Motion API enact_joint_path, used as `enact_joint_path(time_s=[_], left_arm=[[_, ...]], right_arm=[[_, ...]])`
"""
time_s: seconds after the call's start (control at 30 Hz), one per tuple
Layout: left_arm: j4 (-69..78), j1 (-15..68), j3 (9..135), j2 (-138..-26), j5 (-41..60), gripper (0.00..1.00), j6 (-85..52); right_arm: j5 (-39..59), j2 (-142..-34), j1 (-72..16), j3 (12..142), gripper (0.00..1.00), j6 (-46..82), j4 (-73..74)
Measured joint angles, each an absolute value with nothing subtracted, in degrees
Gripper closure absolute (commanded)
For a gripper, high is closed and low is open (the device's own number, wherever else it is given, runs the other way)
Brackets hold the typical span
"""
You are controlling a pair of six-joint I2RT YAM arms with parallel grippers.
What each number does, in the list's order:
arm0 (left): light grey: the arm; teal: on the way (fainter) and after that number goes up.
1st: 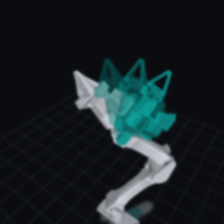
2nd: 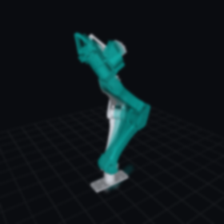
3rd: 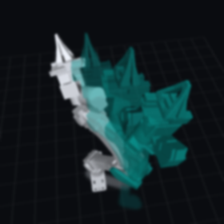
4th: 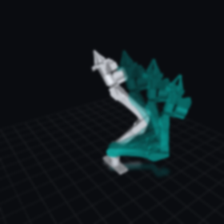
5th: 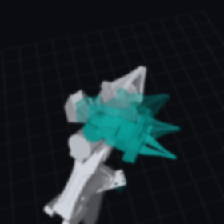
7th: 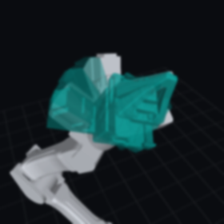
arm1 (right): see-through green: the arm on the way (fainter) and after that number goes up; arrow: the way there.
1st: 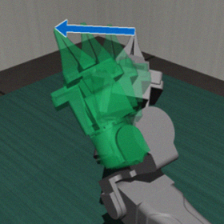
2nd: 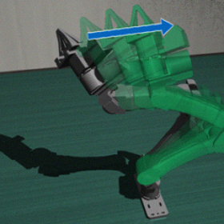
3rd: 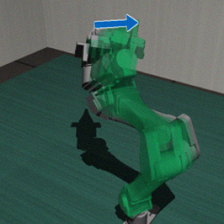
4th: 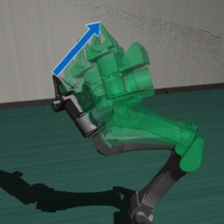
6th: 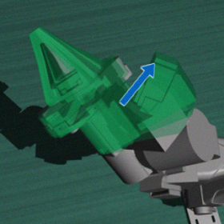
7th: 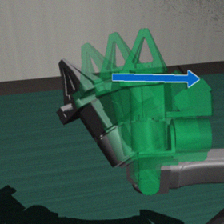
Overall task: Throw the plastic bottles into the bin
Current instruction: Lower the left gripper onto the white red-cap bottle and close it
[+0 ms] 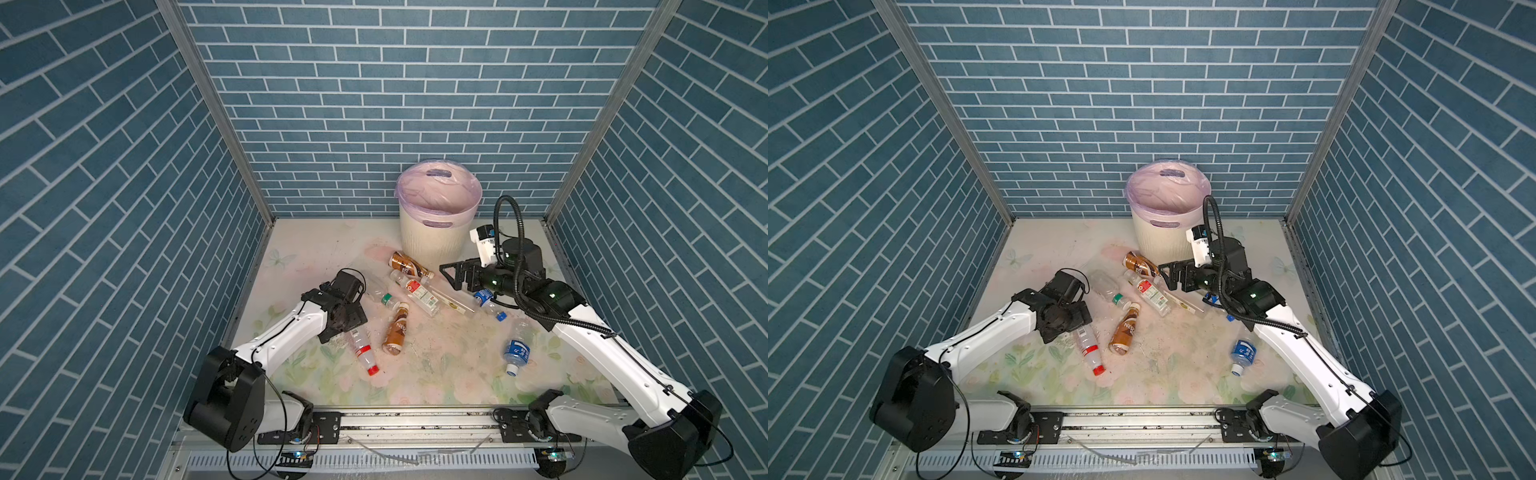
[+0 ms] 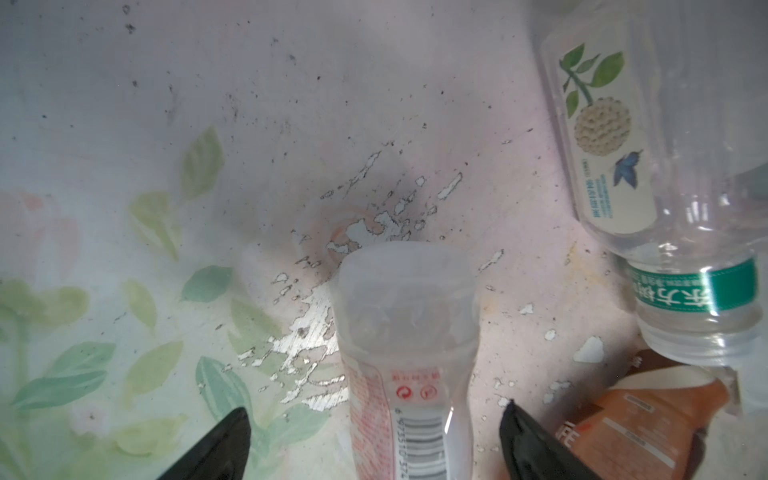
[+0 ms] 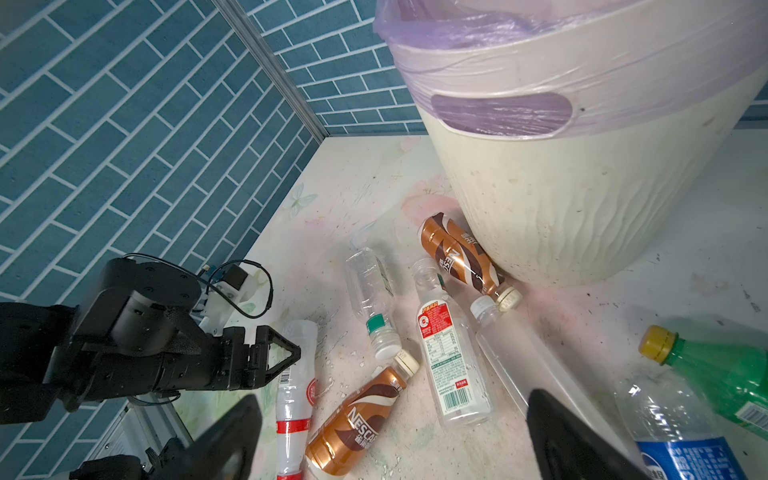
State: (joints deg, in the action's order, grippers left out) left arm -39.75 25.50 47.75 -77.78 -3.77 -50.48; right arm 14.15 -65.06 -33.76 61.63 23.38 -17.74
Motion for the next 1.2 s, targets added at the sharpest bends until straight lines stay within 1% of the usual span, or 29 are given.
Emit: enact_joint_path(time_s=[0.17,0.27,0.43,0.57,0.77,0.93,1.2], left_arm=[[-37.52,25.5,47.33,-81.32,-3.81,0.11,-50.33],[-35.66,25.47,47.18,-83.15,-3.79,0.17,-50.39],[-32.71,25.39,47.05,-85.21,-3.68,0.23,-50.48],[-31.99,24.97,47.11,-87.39,-3.66,0.34,-50.06],[-31.97,23.29,47.11,-87.15,-3.64,0.4,-49.06],[-32.56,22.13,47.46,-84.07,-3.36,0.42,-47.92],[-36.71,19.44,56.05,-80.77,-2.44,0.42,-45.58]], right_arm=[[14.13,-64.93,-33.76,60.23,0.01,23.7,-17.21],[14.11,-64.93,-33.76,60.16,0.01,23.7,-17.15],[14.17,-64.93,-33.76,60.16,0.01,23.79,-16.84],[14.17,-65.1,-33.76,60.16,0.01,23.77,-15.94],[14.57,-67.48,-33.76,60.16,0.01,23.77,-14.52],[15.16,-70.96,-33.76,60.27,0.01,23.77,-14.15],[16.93,-75.66,-33.8,65.08,0.01,24.05,-14.87]])
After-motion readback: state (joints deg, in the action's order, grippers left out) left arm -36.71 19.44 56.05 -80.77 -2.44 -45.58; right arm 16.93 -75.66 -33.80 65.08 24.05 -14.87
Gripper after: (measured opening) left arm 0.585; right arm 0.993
